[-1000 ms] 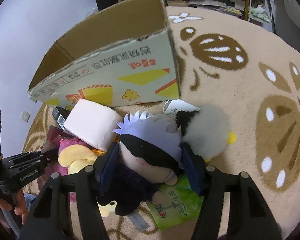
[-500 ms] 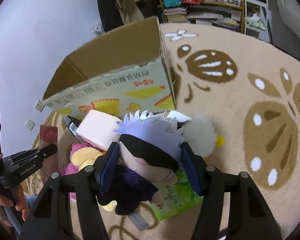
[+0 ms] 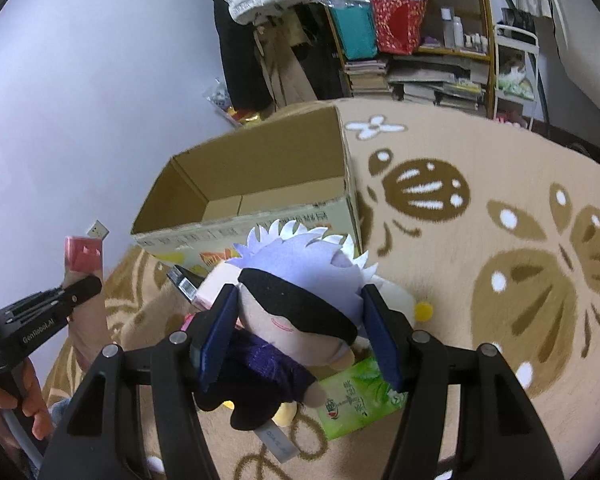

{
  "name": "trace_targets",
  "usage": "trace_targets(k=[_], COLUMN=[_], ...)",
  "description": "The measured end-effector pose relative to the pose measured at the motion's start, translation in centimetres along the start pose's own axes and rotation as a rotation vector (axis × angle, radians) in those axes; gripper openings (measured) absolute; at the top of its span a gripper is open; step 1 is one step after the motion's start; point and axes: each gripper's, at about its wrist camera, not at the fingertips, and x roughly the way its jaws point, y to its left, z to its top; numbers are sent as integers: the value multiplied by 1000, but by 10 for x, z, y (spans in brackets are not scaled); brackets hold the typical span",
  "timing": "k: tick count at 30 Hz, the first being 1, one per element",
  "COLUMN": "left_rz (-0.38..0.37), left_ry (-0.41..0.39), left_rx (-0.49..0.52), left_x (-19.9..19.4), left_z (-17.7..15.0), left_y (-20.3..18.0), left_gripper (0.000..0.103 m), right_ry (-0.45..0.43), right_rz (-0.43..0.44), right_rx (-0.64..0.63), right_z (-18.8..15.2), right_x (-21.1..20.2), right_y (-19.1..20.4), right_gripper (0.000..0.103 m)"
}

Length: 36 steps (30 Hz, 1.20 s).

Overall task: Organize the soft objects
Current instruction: 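Close the left tool on the pink bouquet while the right tool grasps the white-haired doll, then carry the bouquet and doll over the box and open both tools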

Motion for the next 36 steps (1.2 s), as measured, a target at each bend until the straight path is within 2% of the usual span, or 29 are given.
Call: trace_targets(k=[6,11,16,20,24,27,31,36], left_rz=[1,5,23,1,10,-17,-1,-21], left_ry=[-60,-103,-121,-115,-131,-139,-170,-193], left_rx=[34,20,25,14,9,17,47,50], left_x=[-4,-6,3,17,30,38,43,44], left_z=[21,39,56,72,85,95,107,114], left_y=[-5,-2,-1,1,-4,-8,-16,-19], left_gripper=[15,15,15,15,15,15,15,15], right_ry=[-42,-66,-81,-88,-82,-81,-80,-91], right_rz=[5,10,13,16,17,13,3,0], right_rx=[-29,-56,-90,-136,-161,-183,-209,-212], right_z=[15,33,50,62,73,79,87,97], right_x=[-5,-2,2,7,15,22,30,39], right_y=[6,11,17,26,30,30,28,22], right_gripper=[66,66,66,66,66,66,66,66])
